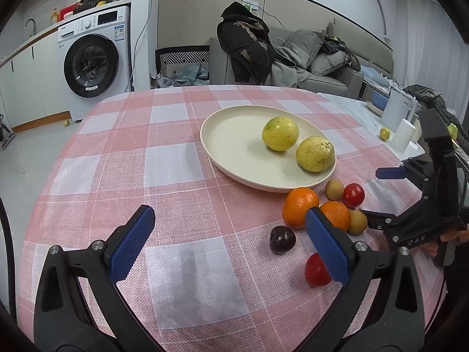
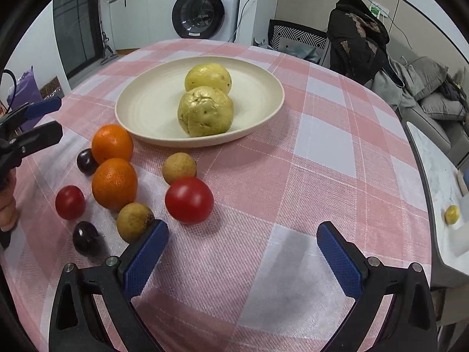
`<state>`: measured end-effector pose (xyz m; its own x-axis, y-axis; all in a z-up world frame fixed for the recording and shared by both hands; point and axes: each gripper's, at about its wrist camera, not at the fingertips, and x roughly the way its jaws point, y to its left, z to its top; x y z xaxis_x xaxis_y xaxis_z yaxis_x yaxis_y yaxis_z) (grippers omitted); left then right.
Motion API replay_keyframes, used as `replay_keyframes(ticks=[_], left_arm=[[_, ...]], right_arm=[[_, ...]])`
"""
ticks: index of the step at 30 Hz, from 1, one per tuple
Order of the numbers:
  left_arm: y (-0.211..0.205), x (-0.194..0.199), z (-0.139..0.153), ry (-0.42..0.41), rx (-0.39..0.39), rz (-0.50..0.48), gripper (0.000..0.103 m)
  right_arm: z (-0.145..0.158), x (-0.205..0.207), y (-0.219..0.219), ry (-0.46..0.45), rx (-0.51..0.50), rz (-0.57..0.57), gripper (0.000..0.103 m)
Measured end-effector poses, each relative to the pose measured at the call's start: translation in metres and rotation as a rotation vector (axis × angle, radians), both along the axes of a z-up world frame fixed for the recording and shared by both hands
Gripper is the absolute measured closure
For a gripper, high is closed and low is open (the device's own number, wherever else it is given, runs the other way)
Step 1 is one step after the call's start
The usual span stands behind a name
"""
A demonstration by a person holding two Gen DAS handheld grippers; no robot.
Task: Organize fruits
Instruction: 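Reach to the red tomato and grasp it with the right tool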
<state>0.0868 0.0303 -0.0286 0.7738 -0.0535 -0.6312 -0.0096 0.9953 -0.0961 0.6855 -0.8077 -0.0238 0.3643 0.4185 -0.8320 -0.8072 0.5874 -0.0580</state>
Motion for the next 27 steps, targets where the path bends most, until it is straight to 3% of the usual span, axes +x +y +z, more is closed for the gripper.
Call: replay_keyframes(ticks=[9,15,18,27], left_arm=[[0.001,0.004,-0.005,0.028,-0.002,0.006,0.002],[0.001,0.005,-0.006,0.029,-0.001,0.006,0.001],[0.001,0.005,-0.006,0.027,0.003,0.002,0.001],[0.001,0.005,-0.006,0.027,0.000,0.006,0.001]], right_arm=[[-0.002,0.014,0.008,0.057,0.022,-0.047,0.000],[0.001,0.013,0.012,0.035,0.024,-0.049,0.004],[0.002,0.009,0.011,0.057,0.047,-0.028,0.019],[0.005,0.002,0.014,0.056,0.071,0.013,0.042]])
